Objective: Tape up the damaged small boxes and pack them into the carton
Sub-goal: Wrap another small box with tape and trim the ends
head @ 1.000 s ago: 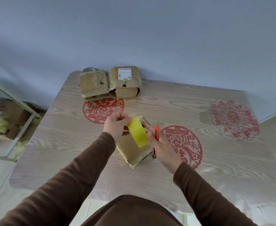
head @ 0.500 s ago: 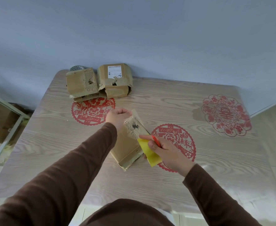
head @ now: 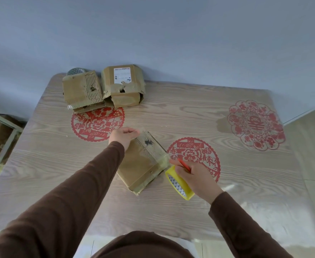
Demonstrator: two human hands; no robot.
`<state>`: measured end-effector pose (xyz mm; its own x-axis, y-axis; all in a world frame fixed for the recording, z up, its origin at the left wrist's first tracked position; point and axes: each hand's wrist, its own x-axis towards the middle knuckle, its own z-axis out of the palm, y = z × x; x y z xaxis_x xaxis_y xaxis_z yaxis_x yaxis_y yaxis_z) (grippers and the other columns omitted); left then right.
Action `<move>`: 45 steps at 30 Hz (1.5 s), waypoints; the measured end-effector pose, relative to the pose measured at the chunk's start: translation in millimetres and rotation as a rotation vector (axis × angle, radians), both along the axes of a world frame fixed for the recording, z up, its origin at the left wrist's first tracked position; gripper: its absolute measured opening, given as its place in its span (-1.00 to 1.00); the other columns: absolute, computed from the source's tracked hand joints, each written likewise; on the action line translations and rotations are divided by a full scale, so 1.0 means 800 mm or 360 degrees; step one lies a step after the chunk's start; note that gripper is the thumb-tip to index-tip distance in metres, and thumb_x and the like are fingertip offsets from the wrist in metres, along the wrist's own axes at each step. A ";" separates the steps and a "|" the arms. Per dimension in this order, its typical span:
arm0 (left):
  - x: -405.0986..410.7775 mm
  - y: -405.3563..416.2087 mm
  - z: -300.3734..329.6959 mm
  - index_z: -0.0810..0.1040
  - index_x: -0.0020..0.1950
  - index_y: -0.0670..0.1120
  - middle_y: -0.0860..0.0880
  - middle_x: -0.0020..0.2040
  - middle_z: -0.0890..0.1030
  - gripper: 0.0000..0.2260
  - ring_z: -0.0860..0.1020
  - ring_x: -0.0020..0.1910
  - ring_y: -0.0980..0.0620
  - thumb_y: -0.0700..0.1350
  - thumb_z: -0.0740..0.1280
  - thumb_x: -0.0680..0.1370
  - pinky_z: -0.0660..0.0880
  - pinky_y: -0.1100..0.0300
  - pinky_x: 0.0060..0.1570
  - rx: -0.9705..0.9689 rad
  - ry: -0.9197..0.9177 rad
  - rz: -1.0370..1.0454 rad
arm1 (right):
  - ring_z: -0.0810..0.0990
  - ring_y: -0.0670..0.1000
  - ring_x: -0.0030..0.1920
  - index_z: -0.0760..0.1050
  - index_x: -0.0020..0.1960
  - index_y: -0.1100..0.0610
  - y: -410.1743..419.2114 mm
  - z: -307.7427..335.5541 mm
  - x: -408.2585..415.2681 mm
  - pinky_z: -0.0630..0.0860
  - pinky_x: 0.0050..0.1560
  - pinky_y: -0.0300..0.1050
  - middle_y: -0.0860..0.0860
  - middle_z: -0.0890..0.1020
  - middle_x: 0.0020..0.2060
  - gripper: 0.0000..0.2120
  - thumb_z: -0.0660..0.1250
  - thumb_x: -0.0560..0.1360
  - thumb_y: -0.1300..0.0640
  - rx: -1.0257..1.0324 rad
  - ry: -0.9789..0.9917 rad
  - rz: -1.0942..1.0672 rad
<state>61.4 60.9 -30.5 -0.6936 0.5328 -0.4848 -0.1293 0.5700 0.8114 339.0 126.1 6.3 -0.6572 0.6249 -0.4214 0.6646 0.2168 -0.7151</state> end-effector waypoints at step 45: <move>0.049 -0.049 -0.010 -0.36 0.59 0.15 -0.14 0.41 0.34 0.15 0.45 0.28 -0.18 0.69 0.09 0.24 0.53 -0.08 0.07 -0.1019 0.1070 -0.1396 | 0.52 -0.40 -0.29 0.51 0.38 -0.09 -0.004 -0.070 -0.017 0.36 -0.18 -0.40 -0.29 0.61 -0.14 -0.70 0.25 0.66 0.05 -0.0281 0.0166 -0.0148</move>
<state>100.3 21.8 -38.1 -0.4371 0.7371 -0.5153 0.8147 0.5673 0.1204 325.7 122.5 -49.9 -0.6459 0.6076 -0.4622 0.5962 0.0234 -0.8025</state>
